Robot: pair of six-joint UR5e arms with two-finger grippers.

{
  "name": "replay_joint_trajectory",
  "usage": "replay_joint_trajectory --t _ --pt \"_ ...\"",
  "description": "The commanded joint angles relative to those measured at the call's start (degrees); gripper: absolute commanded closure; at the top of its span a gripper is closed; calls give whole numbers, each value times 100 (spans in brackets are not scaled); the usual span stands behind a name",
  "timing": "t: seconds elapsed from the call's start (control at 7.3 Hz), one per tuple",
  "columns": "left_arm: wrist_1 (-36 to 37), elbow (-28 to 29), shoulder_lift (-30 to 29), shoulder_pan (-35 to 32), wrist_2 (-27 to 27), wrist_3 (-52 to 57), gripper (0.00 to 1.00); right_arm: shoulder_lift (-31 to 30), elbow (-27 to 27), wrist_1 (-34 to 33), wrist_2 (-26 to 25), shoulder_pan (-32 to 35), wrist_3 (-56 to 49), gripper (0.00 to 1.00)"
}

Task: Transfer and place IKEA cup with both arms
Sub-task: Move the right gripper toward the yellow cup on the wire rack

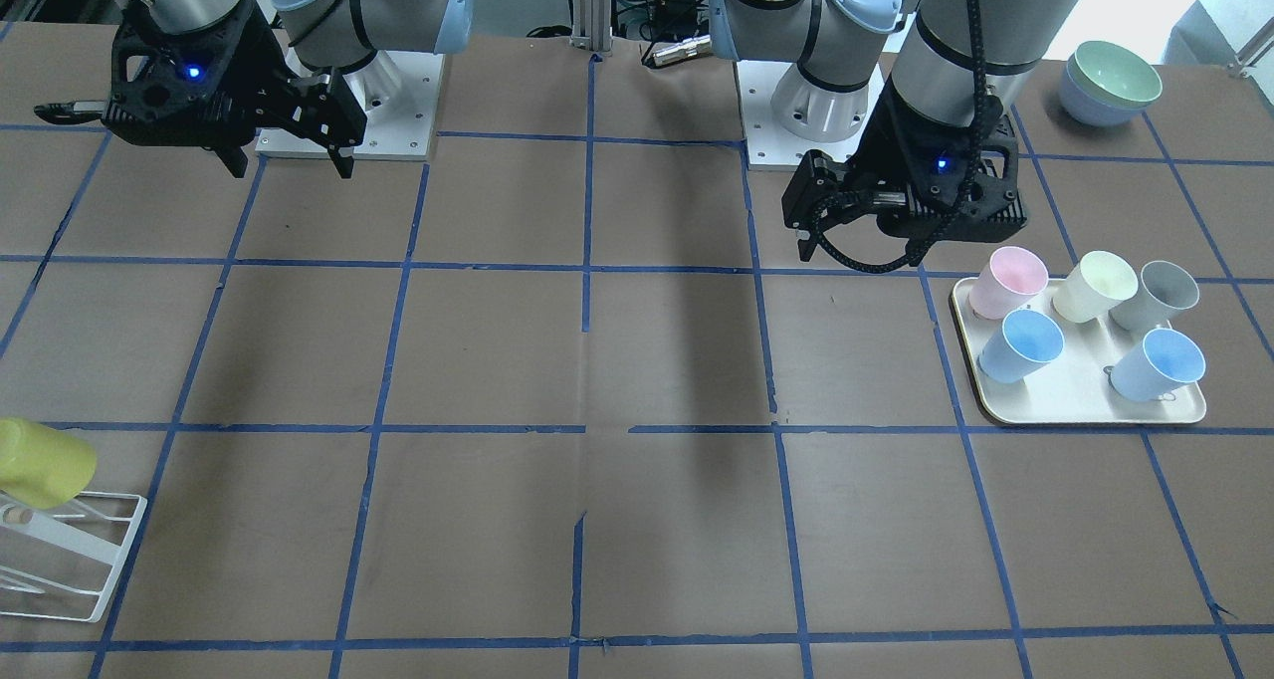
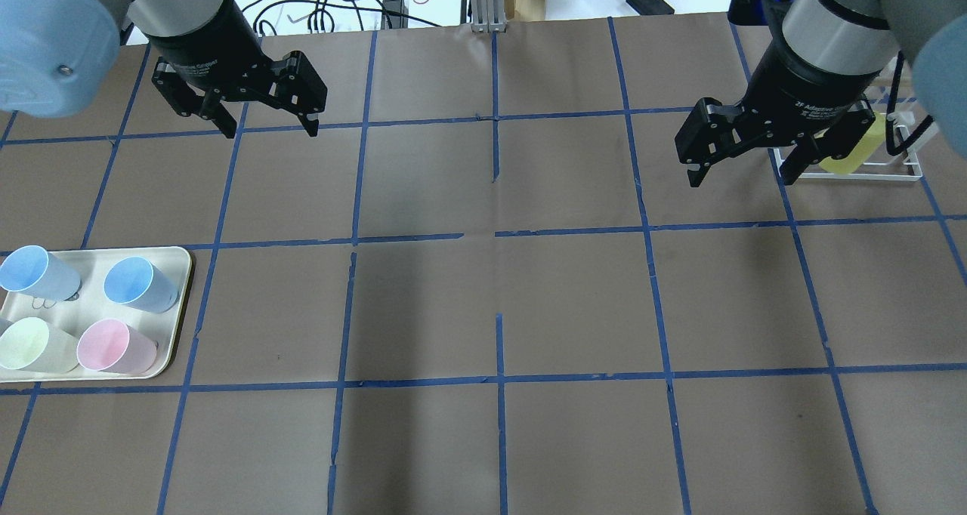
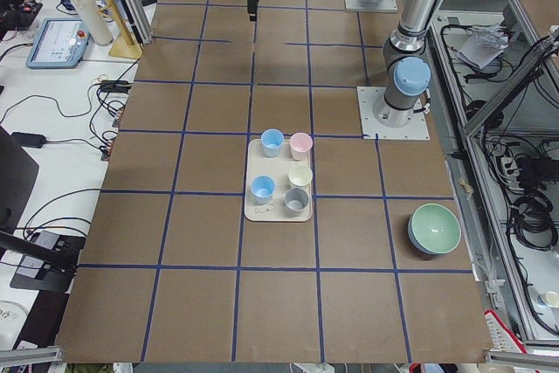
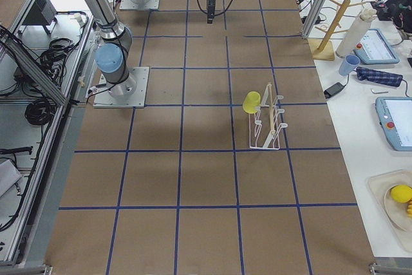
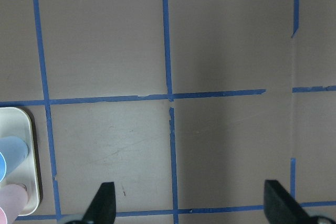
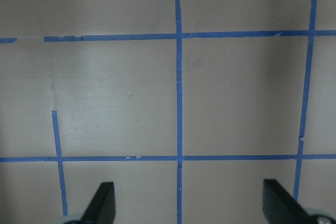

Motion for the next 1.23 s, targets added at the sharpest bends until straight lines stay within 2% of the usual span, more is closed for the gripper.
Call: replay_joint_trajectory --t 0.0,0.82,1.1 --pt "17 5 -42 9 0 9 0 6 21 0 16 9 1 0" --pt "26 22 -7 18 -9 0 0 41 56 0 -71 -9 -16 0" --pt "53 22 -16 18 -17 0 0 41 48 -8 7 -35 368 0"
